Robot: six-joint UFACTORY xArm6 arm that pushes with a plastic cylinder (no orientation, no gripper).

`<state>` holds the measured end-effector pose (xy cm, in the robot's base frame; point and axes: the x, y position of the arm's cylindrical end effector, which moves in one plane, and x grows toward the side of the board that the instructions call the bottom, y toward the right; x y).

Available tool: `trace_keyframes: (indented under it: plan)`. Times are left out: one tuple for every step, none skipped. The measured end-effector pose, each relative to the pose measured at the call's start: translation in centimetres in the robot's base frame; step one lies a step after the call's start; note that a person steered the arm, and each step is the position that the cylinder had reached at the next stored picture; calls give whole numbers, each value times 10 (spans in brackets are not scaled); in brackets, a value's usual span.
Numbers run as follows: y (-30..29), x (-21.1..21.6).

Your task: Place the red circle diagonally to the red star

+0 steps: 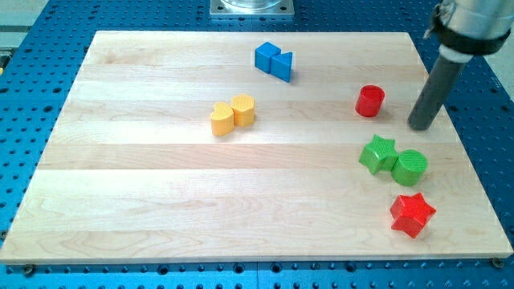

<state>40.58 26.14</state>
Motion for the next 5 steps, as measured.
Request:
trace_keyframes:
  plan:
    - [-17, -27]
    - [-67, -23]
    - [-110, -19]
    - [-123, -25]
    - [-164, 22]
